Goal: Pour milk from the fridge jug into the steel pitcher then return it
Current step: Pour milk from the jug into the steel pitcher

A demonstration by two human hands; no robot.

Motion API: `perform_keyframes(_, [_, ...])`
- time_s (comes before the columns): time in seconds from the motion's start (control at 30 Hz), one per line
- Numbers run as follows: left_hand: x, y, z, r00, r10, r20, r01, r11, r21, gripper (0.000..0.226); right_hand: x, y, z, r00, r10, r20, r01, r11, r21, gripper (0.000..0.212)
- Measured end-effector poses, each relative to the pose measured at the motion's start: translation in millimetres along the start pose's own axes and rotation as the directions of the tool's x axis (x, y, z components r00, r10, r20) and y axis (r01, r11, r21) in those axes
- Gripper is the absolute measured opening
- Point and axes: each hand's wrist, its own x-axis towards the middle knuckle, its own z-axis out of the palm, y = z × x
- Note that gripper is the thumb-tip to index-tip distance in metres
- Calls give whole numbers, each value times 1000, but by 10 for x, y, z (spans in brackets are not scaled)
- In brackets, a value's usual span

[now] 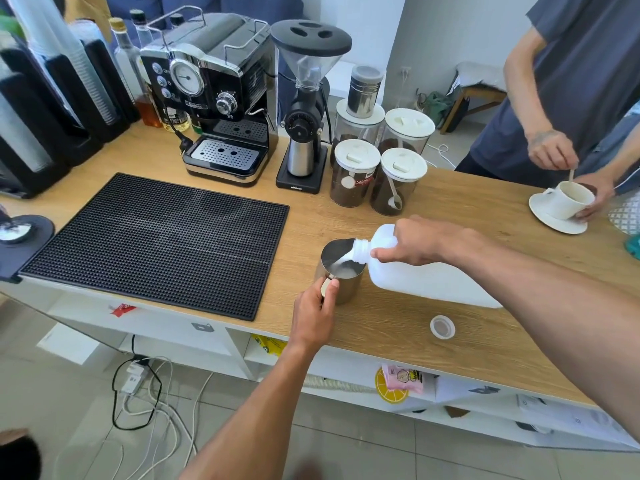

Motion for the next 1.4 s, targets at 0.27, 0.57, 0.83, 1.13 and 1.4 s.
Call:
perform_keyframes(0.27, [-6, 31, -15, 1000, -4, 1, 4, 1000, 6, 52, 38, 57, 61, 1000, 18, -11, -18, 1000, 20, 62])
perform_keyframes(0.57, [2, 26, -6, 1000, -12, 10, 12, 1000, 8, 56, 24, 50, 59, 1000, 12, -12, -12, 1000, 18, 59])
perform_keyframes(0.83, [-14, 41, -13, 1000, -20, 5, 20, 1000, -18, 39, 23, 11, 44, 1000, 15, -2, -15, 1000, 5, 58])
perform_keyframes(1.13, [-9, 30, -13, 999, -30, 17, 31, 999, -29, 38, 25, -7, 21, 1000, 20, 6, -20, 1000, -1, 58])
perform_keyframes(1.4, [-10, 30, -12, 999, -26, 19, 26, 999, -42, 37, 7, -25, 15, 1000, 25, 2, -25, 1000, -4, 58])
